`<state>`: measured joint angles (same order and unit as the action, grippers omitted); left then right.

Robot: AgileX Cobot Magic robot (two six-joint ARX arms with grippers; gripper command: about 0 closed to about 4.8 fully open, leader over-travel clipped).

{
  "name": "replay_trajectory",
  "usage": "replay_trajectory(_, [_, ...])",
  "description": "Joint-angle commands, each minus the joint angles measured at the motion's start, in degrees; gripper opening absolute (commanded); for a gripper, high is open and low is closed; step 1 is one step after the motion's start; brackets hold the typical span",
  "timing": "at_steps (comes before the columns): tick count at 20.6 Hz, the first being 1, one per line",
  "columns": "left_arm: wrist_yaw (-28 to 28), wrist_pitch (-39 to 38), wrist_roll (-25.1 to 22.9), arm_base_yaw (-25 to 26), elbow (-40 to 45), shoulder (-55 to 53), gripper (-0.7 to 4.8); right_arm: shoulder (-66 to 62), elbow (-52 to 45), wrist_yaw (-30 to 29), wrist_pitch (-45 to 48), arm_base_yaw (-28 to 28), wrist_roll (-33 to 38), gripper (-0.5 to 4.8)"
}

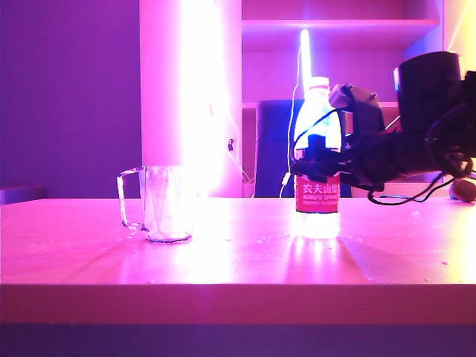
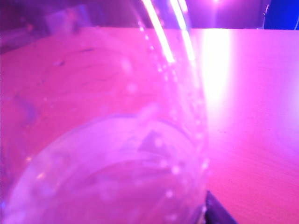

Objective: Pick up the mineral water bottle on the table and pour water into the mug until it's half full.

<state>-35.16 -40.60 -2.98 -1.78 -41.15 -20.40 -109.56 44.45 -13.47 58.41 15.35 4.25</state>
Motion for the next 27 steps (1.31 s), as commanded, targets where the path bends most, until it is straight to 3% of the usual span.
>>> replay_trajectory(1, [0.00,0.37,-0.02,-0.02,-0.17,0.00,-0.05,-0.74,2.01,-0.15,-3.74,0.09,0.00,2.75])
replay_trajectory(3, [0.00,0.39,-0.02,-0.02,-0.17,0.02,-0.05,-0.81,2.43,-0.17,-3.74,0.09,-0.15,2.39])
replay_trajectory(5, [0.00,0.39,-0.02,-0.02,-0.17,0.02,-0.05,0.26,2.60,-0.22,-4.31,0.11,-1.60,2.38])
replay_trajectory(7, [0.00,0.37,-0.02,-0.02,-0.17,0.02,-0.05,4.57,2.73,0.35,-9.03,0.85,-5.35,2.38])
replay_trajectory(9, [0.00,0.37,-0.02,-0.02,-0.17,0.02,-0.05,9.92,4.74,3.54,-20.06,2.80,-13.00,2.38])
replay_trajectory(12, [0.02,0.39,-0.02,-0.02,-0.17,0.02,-0.05,13.90,12.44,15.39,-39.26,7.98,-30.36,2.39])
replay_trajectory(14, [0.00,0.39,-0.02,-0.02,-0.17,0.04,-0.05,13.31,18.43,23.91,-48.57,10.88,-37.48,2.39])
replay_trajectory(20, [0.00,0.37,-0.02,-0.02,-0.17,0.04,-0.05,9.40,24.15,39.06,-49.72,15.32,-54.58,2.39])
replay_trajectory(27, [0.00,0.39,-0.02,-0.02,-0.17,0.04,-0.06,3.96,28.26,46.16,-49.59,19.47,-66.58,2.39])
